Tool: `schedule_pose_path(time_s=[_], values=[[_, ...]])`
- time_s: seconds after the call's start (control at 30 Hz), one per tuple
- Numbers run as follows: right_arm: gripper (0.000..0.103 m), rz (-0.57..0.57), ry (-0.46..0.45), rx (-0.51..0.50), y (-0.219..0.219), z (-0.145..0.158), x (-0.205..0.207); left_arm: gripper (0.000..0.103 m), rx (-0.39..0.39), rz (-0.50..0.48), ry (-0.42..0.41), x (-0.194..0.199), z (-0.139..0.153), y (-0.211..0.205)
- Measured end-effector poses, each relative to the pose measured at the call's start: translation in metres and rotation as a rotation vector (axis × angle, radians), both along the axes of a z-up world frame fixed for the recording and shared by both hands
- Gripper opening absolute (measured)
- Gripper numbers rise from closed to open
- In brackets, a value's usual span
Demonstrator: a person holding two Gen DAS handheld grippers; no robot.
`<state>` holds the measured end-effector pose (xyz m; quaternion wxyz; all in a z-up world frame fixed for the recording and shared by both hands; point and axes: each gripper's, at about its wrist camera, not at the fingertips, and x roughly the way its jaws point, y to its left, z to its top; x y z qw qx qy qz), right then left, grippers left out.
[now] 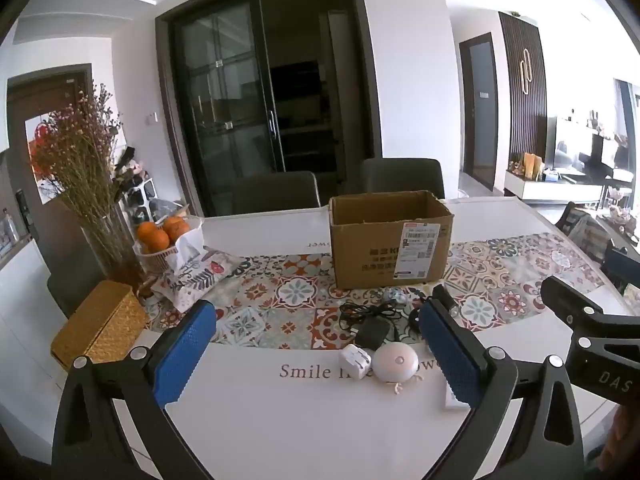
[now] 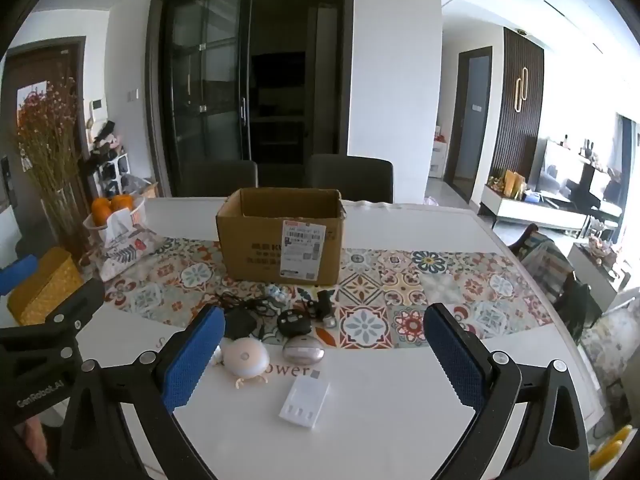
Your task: Organize rigid objects
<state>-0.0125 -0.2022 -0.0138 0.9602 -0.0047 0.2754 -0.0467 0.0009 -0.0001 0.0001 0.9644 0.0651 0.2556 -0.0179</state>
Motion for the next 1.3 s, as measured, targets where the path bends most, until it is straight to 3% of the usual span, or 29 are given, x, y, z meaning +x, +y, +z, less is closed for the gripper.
schedule_pose_path(time_s=[0.77,1.3], values=[[0.1,-0.002,-0.029,-0.003,0.008,0.014,-0.001,0.103,-0.013,-0.004,-0.074,-0.005,0.019,0.01],[0.1,-0.006,-0.033,-0.007,0.006,0.015,-0.003,0.103,-0.006,-0.013,-0.077,-0.004,0.021,0.007]])
